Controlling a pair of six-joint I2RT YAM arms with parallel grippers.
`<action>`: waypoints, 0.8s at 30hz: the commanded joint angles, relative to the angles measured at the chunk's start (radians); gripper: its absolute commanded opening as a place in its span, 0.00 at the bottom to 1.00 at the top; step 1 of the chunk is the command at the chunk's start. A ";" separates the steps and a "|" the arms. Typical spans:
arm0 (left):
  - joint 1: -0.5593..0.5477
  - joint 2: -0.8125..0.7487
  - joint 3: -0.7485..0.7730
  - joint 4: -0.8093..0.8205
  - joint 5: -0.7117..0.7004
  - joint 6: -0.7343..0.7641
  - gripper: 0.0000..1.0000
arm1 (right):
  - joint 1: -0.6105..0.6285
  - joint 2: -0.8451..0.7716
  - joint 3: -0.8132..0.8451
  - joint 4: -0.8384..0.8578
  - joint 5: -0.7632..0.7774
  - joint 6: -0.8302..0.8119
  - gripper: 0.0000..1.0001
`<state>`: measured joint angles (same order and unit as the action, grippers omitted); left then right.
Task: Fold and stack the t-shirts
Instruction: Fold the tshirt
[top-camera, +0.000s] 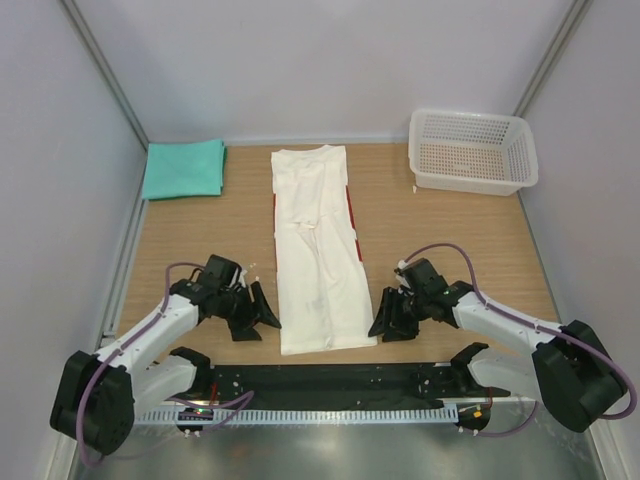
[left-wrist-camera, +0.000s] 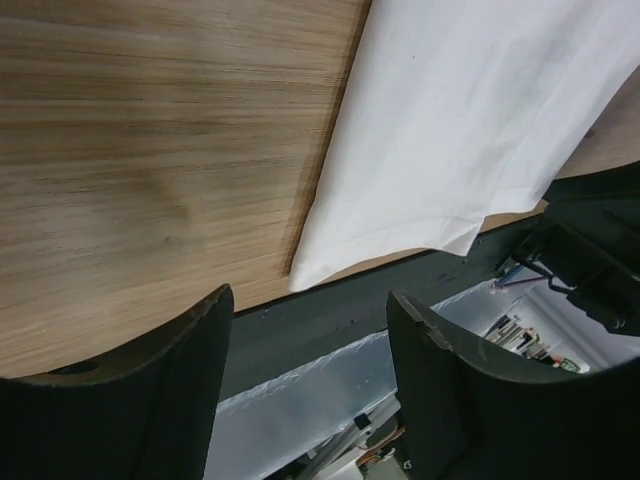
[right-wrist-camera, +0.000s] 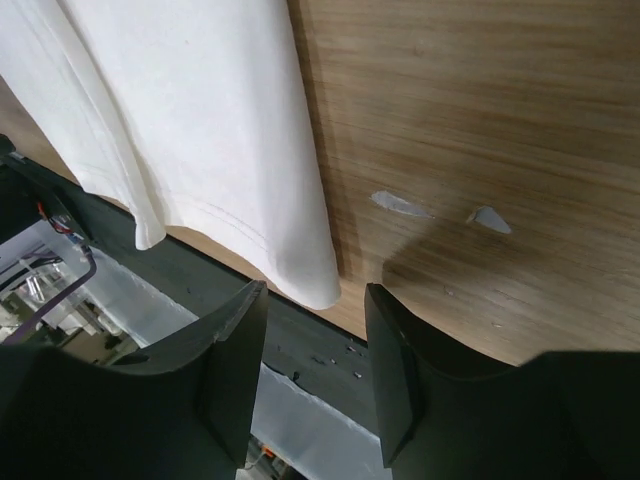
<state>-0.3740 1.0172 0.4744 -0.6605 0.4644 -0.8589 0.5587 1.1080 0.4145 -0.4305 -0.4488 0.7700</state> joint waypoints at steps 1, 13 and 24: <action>-0.040 -0.006 -0.019 0.065 0.020 -0.127 0.63 | -0.005 -0.026 -0.045 0.110 -0.079 0.084 0.49; -0.227 0.075 -0.039 0.094 -0.127 -0.273 0.47 | -0.005 -0.016 -0.059 0.082 -0.056 0.054 0.48; -0.281 0.101 -0.111 0.209 -0.181 -0.347 0.35 | -0.005 -0.048 -0.075 0.068 -0.056 0.051 0.47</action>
<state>-0.6525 1.1427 0.4068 -0.5190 0.3645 -1.1740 0.5587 1.0828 0.3477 -0.3664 -0.4973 0.8162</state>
